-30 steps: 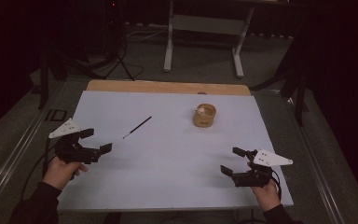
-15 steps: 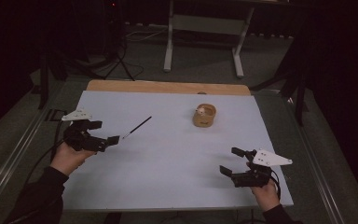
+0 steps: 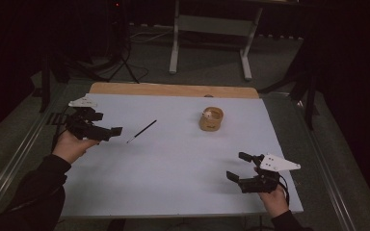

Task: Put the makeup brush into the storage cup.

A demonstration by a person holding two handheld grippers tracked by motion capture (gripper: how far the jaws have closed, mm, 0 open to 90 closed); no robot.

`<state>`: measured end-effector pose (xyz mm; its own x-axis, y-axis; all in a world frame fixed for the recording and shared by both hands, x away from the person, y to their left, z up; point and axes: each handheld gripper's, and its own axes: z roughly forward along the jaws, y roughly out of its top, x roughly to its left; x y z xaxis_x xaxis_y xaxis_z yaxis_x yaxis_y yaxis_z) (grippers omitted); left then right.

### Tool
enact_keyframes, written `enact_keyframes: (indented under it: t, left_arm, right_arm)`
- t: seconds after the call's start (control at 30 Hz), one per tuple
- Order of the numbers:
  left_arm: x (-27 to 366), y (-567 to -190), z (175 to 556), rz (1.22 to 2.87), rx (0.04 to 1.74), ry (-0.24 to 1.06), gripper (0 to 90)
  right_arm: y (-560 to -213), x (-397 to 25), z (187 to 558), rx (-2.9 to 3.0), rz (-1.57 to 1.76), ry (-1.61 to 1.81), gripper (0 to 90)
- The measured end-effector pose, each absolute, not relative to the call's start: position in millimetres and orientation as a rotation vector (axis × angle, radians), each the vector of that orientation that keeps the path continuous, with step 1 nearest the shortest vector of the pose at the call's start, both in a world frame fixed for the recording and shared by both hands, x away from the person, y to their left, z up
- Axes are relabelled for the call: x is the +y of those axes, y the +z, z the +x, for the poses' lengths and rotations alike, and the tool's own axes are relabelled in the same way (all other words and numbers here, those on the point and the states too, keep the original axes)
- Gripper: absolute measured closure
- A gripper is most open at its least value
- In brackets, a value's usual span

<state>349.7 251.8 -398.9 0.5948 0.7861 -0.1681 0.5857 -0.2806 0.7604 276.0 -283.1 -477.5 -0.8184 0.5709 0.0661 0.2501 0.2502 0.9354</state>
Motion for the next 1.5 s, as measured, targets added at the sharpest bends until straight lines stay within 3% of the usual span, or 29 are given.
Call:
enact_keyframes:
  t: [0.93,1.5]
  left_arm:
    - [209.1,-416.7,420.0,2.217,1.067,0.185,1.3]
    - [190.4,-432.6,447.9,2.408,1.119,0.076,11.8]
  right_arm:
    - [-478.6,-281.1,276.1,2.256,0.749,1.588,13.3]
    - [-478.0,-280.3,275.7,2.256,0.741,1.603,13.3]
